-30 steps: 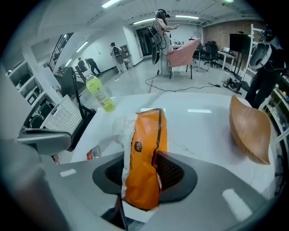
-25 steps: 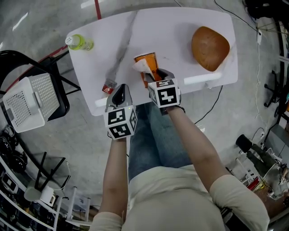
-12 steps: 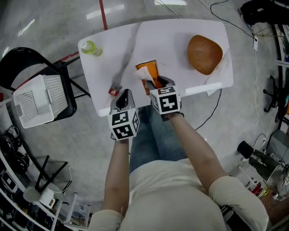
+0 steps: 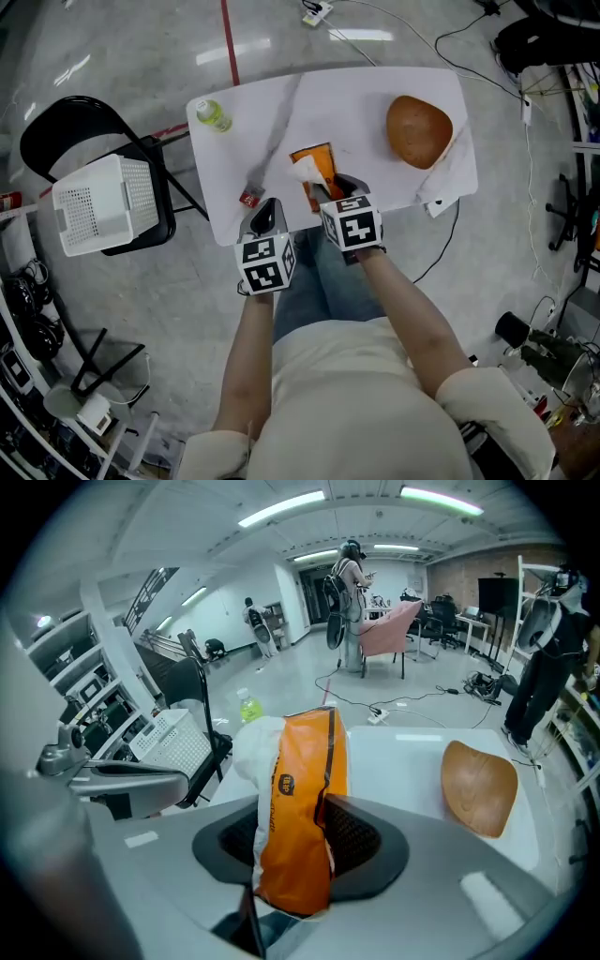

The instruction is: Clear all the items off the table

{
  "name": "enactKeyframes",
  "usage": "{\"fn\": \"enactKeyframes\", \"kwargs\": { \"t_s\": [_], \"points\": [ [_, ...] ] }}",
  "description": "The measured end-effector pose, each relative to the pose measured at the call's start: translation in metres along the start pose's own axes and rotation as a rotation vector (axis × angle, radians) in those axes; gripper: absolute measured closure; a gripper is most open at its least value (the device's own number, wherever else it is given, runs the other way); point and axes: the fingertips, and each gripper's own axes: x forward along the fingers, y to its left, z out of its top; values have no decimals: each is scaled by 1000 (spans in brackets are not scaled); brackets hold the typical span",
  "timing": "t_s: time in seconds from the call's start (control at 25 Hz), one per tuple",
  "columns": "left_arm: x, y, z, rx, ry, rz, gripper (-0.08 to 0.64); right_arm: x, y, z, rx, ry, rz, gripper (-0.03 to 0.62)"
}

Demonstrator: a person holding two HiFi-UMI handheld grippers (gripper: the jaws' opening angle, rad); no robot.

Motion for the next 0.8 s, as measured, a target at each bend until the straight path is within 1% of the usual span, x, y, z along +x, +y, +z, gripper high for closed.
{"fn": "enactKeyframes", "kwargs": {
  "t_s": [0.2,0.68,0.8],
  "points": [
    [-19,-3,8,5,-19,5,551,-23,11,5,-20,-15,21,433],
    [-69,-3,25,1,-74,30,551,-77,35,29,-80,-89,47,433],
    [-81,-2,30,2,-89,42,551,-88,40,29,-111,-91,57,433]
  ]
}}
